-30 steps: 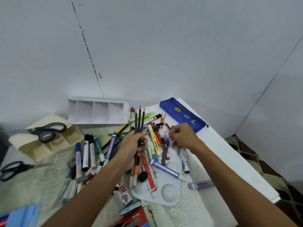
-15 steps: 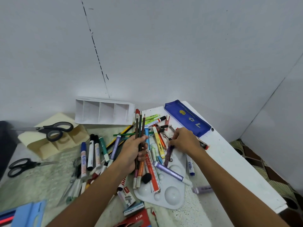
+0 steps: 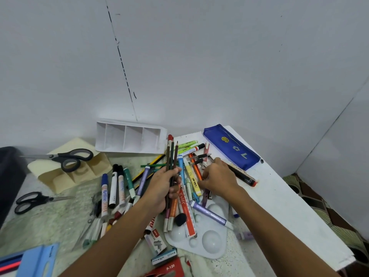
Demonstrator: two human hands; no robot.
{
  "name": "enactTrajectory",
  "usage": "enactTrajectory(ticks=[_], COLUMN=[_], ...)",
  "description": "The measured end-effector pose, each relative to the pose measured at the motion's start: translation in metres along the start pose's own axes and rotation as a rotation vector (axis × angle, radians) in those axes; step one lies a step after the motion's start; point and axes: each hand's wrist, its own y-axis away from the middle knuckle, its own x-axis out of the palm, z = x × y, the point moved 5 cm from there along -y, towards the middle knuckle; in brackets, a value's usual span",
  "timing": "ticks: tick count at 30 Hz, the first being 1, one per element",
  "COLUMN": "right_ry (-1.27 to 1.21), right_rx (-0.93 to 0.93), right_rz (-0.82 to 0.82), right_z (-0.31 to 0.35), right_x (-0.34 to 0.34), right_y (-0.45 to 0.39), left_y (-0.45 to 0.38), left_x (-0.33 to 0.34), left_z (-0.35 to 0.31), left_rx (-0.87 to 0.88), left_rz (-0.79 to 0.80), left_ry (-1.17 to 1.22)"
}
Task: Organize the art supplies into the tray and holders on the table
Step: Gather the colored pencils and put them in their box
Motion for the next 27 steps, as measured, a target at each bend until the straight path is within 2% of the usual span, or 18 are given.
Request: enactTrajectory(ticks=[4,9,12,16,18,20,23,27], right_ry=[0.028,-0.030,-0.384,-1.021,-1.283,-1.430,-1.448,-1.403], right_rx=[0.000,-0.062,-0.098,-0.053,0.007,0.006,-0.033,-0.033], right_rz=[-0.085,-0.379,-0.557,-0.628,-0.612,-0.561,-0.378,-0.127], right_z=[0.002,-0.001,-0.007,-0.015,-0.018,-0.015,-0.003,0.022], right_x=[0.000,-0.014,-0.029,-0.047,-0.055,-0.063,-0.068,-0.060], right_y=[0.003,0.014,0.020,0.024,0.022,0.020,0.016,0.011], left_y=[0.001,0.003,0.003,0.006,0.007,0.008,0.011,0.019], left_x=[-0.002,-0.001,0.002,0.006,0.005,0.004,0.007,0.019], left_z=[-0.001,-0.003,-0.006,-0.012,-0.015,-0.018,-0.022,-0.023], left_rx=[0.000,0.009,0.023,0.072,0.098,0.126,0.160,0.110], left_rz=[0.001,-0.003,-0.007,-0.026,-0.052,-0.083,-0.090,0.033], left_ry=[0.011,0.018,0.000,-0.048,-0.064,-0.089,-0.120,-0.108])
